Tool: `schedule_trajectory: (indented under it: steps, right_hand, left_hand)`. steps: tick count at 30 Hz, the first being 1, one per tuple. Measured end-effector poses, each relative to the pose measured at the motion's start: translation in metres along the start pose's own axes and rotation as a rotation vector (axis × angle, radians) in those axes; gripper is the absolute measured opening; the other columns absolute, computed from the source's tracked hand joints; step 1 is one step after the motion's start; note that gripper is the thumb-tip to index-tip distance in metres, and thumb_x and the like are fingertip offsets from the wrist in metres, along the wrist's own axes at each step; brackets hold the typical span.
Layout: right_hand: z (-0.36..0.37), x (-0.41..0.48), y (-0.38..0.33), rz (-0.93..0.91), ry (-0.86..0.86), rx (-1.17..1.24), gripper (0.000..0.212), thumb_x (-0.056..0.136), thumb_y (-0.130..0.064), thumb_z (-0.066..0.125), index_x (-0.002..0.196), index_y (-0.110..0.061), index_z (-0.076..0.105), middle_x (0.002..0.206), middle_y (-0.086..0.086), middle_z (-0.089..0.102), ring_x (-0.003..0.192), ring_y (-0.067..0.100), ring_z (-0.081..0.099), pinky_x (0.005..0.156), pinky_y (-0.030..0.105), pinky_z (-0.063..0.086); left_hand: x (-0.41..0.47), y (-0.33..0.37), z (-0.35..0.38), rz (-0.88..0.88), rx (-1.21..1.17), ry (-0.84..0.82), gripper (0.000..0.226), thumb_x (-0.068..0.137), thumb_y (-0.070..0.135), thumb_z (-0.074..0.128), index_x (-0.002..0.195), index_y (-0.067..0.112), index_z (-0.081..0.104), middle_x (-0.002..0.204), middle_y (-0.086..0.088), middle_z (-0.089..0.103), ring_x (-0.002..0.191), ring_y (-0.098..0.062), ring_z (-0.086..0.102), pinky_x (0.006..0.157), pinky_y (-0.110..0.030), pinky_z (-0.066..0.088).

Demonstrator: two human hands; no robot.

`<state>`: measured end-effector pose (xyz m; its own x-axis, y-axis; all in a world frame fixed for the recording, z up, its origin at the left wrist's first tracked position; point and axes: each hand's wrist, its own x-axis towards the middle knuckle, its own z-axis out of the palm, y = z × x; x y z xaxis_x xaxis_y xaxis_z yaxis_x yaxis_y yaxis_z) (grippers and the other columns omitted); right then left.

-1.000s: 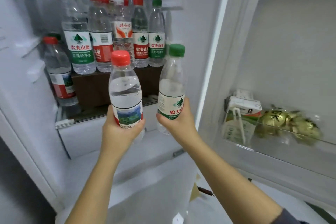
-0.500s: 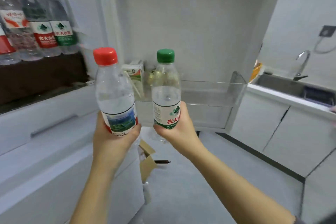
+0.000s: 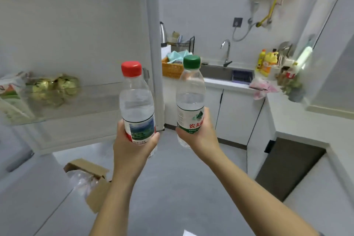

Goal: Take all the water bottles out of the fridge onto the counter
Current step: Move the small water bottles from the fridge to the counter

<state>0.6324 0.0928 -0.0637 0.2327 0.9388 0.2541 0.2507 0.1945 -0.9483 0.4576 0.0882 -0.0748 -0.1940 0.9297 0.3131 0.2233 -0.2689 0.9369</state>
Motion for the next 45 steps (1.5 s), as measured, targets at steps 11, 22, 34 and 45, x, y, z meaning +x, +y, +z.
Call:
schedule_trajectory:
  steps: [11,22,34,45]
  right_hand:
    - [-0.128,0.087,0.072,0.075,0.307,-0.128,0.065,0.072,-0.013,0.081,0.121,-0.026,0.040,0.109,-0.012,0.059,0.103,0.004,0.059,0.072,0.016,0.050]
    - [-0.231,0.157,0.109,0.159,0.578,-0.235,0.061,0.075,-0.015,0.079,0.119,-0.028,0.039,0.108,-0.016,0.057,0.100,-0.001,0.058,0.070,0.010,0.047]
    - [-0.339,0.170,0.168,0.248,0.767,-0.253,0.060,0.069,-0.017,0.081,0.112,-0.027,0.041,0.101,-0.005,0.063,0.091,0.011,0.065,0.071,0.022,0.049]
    - [-0.492,0.195,0.226,0.270,0.817,-0.256,0.060,0.073,-0.008,0.081,0.118,-0.017,0.041,0.103,-0.008,0.059,0.096,0.009,0.060,0.068,0.011,0.045]
  left_hand:
    - [0.071,-0.016,0.190,0.000,-0.113,-0.336,0.054,0.067,0.012,0.085,0.106,0.029,0.052,0.093,0.015,0.069,0.086,-0.001,0.066,0.071,-0.019,0.050]
    - [0.135,-0.015,0.337,-0.029,-0.208,-0.604,0.056,0.070,0.013,0.084,0.113,0.030,0.054,0.098,0.013,0.068,0.085,0.002,0.065,0.066,-0.013,0.048]
    - [0.123,-0.015,0.454,-0.026,-0.236,-0.779,0.054,0.070,0.010,0.083,0.108,0.033,0.052,0.098,0.009,0.067,0.086,-0.003,0.066,0.064,-0.011,0.048]
    - [0.086,0.016,0.619,-0.011,-0.240,-0.826,0.060,0.071,0.011,0.083,0.111,0.039,0.048,0.103,0.013,0.064,0.092,-0.005,0.065,0.069,-0.015,0.050]
